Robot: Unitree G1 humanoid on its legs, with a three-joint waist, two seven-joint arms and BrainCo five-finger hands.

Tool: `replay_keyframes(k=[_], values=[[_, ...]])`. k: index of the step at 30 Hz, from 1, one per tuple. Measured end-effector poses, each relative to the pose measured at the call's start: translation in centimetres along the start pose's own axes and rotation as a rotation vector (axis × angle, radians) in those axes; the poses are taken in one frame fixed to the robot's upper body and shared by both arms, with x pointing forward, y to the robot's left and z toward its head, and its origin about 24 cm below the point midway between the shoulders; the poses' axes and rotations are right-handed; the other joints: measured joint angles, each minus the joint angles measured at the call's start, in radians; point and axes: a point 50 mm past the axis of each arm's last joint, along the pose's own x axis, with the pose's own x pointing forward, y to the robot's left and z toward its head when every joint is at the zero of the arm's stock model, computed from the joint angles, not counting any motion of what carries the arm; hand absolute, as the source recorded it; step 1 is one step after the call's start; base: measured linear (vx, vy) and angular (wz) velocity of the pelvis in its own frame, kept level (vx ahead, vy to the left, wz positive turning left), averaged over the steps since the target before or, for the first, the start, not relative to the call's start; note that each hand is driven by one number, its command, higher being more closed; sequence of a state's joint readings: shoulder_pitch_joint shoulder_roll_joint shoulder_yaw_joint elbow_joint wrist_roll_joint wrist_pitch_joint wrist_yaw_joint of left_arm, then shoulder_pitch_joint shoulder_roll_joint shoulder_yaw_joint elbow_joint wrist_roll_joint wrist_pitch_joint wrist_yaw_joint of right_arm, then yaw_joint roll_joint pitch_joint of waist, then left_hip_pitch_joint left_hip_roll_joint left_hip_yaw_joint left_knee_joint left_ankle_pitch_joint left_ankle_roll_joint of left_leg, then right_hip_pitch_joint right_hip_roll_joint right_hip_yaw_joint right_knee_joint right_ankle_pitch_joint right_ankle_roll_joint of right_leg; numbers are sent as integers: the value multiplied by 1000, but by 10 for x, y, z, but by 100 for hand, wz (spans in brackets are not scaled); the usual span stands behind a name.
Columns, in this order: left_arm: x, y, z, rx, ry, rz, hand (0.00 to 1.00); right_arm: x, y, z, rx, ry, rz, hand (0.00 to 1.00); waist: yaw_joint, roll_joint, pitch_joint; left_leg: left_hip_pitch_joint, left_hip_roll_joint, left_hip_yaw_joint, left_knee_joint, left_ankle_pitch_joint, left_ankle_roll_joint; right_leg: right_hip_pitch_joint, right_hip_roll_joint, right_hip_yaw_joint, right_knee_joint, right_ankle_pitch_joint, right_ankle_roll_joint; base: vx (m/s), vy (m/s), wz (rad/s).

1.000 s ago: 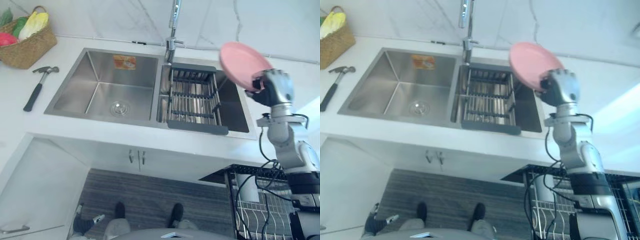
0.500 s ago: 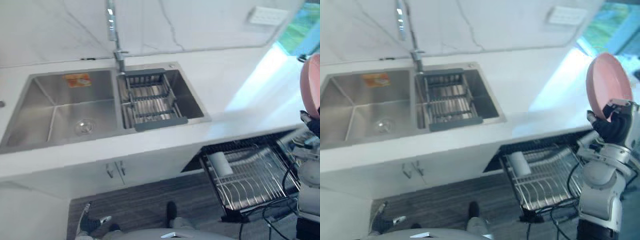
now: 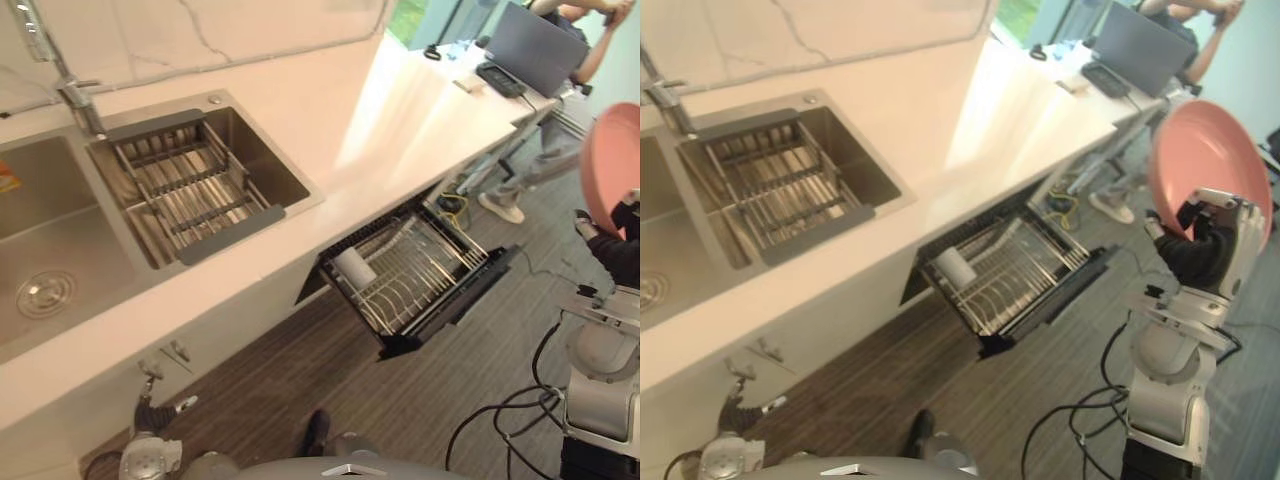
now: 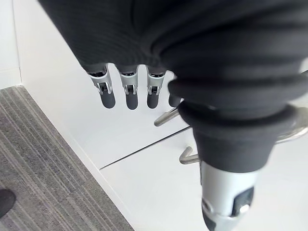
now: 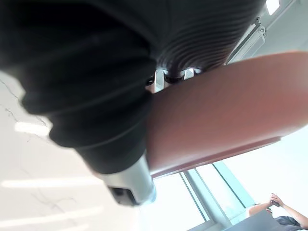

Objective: Walk over to the sink, pick up the cup, carry it to the dishwasher, place the cup inside the dishwasher, then close the dishwasher door

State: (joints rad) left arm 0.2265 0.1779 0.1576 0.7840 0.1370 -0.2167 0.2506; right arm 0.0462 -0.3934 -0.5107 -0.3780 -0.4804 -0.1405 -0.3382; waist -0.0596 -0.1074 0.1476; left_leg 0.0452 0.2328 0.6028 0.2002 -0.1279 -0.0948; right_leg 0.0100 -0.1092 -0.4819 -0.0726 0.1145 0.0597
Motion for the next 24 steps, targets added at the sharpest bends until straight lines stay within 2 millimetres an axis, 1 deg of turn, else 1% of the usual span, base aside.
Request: replay_keyframes(k=[1, 2, 3, 4, 5, 6, 7, 9, 10, 12, 15, 17, 20, 24], values=[[-2, -4, -4, -2, 17, -9, 0, 1, 1, 0, -5, 0, 29, 100, -2, 14, 9, 5, 13, -4, 6, 0, -4, 11, 12, -3, -5, 3, -4, -85, -135, 6], [-7, -13, -10, -22, 46, -27, 0, 2, 1, -1, -14, -3, 53, 100, -5, 45, 23, 12, 21, -14, 5, -8, -15, 22, 24, -5, -7, 0, -7, -94, -116, 5], [-9, -18, -13, -33, 58, -35, 0, 3, 1, -1, -19, -1, 69, 100, -6, 57, 27, 12, 21, -21, 3, -9, -20, 22, 28, -4, -7, -2, -10, -96, -92, 2], [-16, -27, -20, -50, 84, -50, 0, 3, 2, -2, -25, 1, 96, 100, -5, 70, 31, 10, 21, -23, -6, -4, -19, 16, 30, 1, -9, -9, -8, -86, -57, -2], [-20, -30, -23, -57, 97, -56, 0, 3, 3, -2, -26, 0, 107, 100, -5, 79, 30, 8, 19, -25, -9, -3, -17, 11, 31, 8, -15, -10, -9, -102, -49, -16], [-27, -34, -30, -67, 115, -58, 0, 4, 5, -2, -25, -4, 126, 100, 2, 89, 27, 8, 11, -30, -14, -2, -15, -5, 31, 25, -15, -7, -12, -111, -42, -49], [-35, -34, -40, -66, 141, -56, 0, 8, 14, -3, -14, -8, 159, 100, 6, 89, 27, 10, -1, -31, -34, -6, -22, -27, 35, 55, -15, -3, -20, -95, -37, -57], [-37, -30, -45, -60, 154, -33, 0, 10, 18, -9, -16, 21, 165, 100, 9, 86, 30, 9, -20, -55, -49, -3, -19, -35, 31, 63, -15, 6, -29, -57, -20, -35], [-37, -30, -45, -66, 159, -25, 0, 10, 20, -13, -21, 42, 173, 100, 7, 85, 30, 9, -24, -61, -48, 3, -11, -35, 30, 63, -15, 14, -26, -27, -2, -8], [-36, -29, -45, -73, 159, -14, 0, 9, 24, -20, -27, 75, 197, 100, 2, 82, 31, 10, -33, -74, -47, 10, -11, -37, 24, 64, -15, 18, -25, -6, 5, 2], [-35, -28, -44, -67, 158, -11, 0, 13, 34, -26, -17, 112, 224, 100, 5, 77, 35, 5, -52, -105, -53, 6, -4, -48, 12, 70, -16, 30, -21, 0, 34, -8], [-30, -28, -37, -69, 136, -11, 0, 8, 41, -40, -27, 188, 254, 100, 5, 77, 35, -13, -72, -144, -55, 4, 7, -52, -6, 59, -16, 42, -14, -3, 79, 21], [-22, -29, -26, -72, 104, -11, 0, 9, 51, -53, -33, 254, 287, 100, 17, 78, 43, -52, -100, -166, -54, 6, 26, -81, -33, 54, -16, 59, -2, -25, 82, 19], [-15, -26, -16, -52, 64, -10, 0, 23, 64, -57, -11, 292, 298, 100, 31, 86, 87, -92, -130, -206, -42, 5, 48, -111, -62, 50, -16, 86, 9, -53, 58, 10]])
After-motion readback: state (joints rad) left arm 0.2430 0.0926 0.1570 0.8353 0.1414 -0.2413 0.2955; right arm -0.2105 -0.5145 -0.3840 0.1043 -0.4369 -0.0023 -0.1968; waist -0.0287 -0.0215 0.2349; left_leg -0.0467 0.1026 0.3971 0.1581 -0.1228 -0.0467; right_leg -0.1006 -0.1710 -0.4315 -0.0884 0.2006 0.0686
